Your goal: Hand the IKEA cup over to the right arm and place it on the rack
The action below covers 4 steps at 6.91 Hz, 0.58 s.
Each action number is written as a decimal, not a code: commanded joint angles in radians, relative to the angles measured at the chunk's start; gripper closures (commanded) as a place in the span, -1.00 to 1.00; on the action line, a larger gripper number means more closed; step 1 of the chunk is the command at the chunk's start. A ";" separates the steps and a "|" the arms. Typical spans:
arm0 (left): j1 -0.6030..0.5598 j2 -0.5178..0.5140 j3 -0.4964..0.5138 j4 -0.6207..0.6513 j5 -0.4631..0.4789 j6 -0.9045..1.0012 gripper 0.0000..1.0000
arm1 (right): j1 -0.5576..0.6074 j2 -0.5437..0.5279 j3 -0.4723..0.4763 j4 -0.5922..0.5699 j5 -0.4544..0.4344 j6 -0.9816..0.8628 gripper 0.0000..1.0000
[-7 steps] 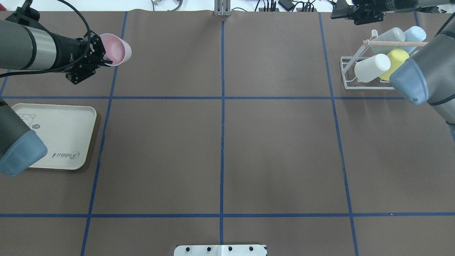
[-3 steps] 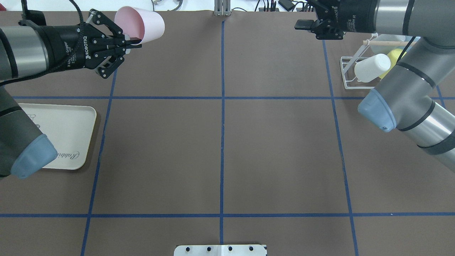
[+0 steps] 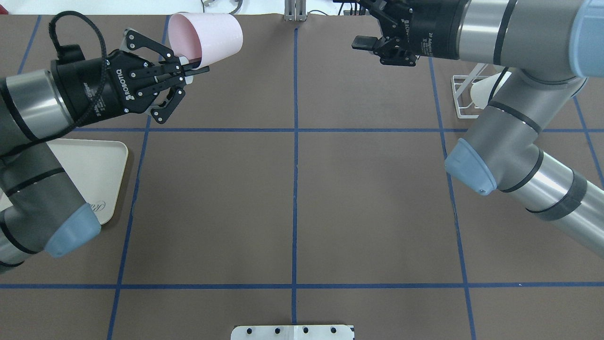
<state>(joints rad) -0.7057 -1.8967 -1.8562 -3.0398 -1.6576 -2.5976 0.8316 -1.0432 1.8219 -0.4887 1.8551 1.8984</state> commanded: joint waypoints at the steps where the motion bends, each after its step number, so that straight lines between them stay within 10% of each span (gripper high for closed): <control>1: 0.147 -0.013 0.142 -0.329 0.228 -0.003 1.00 | -0.080 0.006 -0.003 0.081 -0.110 0.068 -1.00; 4: 0.199 -0.090 0.216 -0.450 0.324 -0.003 1.00 | -0.152 0.009 -0.004 0.117 -0.206 0.080 -1.00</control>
<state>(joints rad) -0.5259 -1.9597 -1.6530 -3.4632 -1.3632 -2.6002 0.7137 -1.0356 1.8192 -0.3804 1.6971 1.9734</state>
